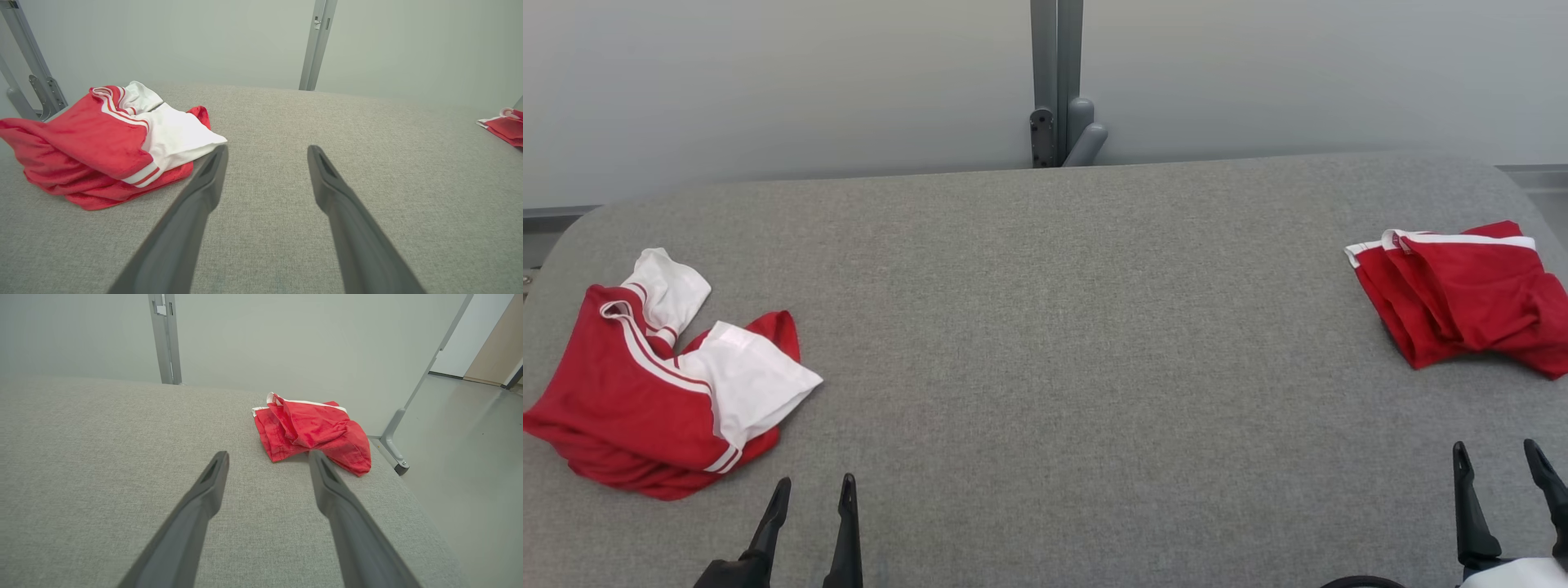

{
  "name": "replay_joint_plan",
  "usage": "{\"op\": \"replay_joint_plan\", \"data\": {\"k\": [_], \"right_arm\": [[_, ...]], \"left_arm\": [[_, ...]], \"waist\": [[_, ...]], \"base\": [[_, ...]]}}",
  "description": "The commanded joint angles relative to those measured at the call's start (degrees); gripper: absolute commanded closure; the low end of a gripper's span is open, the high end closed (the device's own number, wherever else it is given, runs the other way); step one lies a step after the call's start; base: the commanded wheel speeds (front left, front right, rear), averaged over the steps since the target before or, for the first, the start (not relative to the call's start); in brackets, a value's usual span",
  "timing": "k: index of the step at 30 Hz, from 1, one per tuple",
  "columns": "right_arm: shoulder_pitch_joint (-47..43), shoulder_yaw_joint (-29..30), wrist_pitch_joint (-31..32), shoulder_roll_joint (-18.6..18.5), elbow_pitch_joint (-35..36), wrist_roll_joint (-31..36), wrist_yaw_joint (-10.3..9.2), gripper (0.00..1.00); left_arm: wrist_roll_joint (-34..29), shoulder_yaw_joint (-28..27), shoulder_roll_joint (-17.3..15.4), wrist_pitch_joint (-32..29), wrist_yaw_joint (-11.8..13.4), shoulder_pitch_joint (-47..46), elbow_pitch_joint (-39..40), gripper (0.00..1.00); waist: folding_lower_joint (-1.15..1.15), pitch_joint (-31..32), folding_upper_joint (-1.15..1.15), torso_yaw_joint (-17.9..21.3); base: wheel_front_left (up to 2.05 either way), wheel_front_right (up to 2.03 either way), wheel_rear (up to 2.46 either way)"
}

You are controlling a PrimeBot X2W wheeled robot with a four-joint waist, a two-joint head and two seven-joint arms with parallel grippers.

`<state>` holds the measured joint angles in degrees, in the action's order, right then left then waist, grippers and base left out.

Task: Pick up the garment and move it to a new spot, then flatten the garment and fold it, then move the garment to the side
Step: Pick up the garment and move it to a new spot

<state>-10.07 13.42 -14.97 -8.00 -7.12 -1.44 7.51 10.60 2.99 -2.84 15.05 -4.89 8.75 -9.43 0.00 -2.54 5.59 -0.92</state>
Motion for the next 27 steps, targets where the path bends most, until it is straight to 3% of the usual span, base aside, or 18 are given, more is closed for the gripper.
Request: {"op": "replay_joint_plan", "data": {"k": [1,9,23,27], "right_arm": [[-0.1,-0.2,-0.1,0.0,-0.1,0.3,-0.04,0.00],[0.3,-1.0,-0.1,-0.3,0.0,0.3,-0.04,0.00],[2.3,-6.7,-0.1,1.9,-1.6,-0.6,-0.04,0.00],[5.1,-9.5,-0.1,1.8,-2.2,-0.6,-0.04,0.00]], "left_arm": [[0.0,0.0,-0.1,0.2,-0.2,-0.6,0.1,0.00],[0.3,0.6,-0.1,0.2,-0.1,-1.3,0.3,0.00],[-2.4,-2.5,-0.1,0.2,-0.2,1.2,0.4,0.00],[-1.6,-5.0,-0.1,0.2,-0.1,1.6,1.7,0.00]], "waist": [[0.00,0.1,0.00,-0.1],[0.00,0.2,0.00,-3.3],[0.00,3.3,0.00,-22.3],[0.00,2.1,0.00,-24.6]], "base": [[0.00,0.00,0.00],[0.00,0.00,0.00],[0.00,0.00,0.00],[0.00,0.00,0.00]]}}
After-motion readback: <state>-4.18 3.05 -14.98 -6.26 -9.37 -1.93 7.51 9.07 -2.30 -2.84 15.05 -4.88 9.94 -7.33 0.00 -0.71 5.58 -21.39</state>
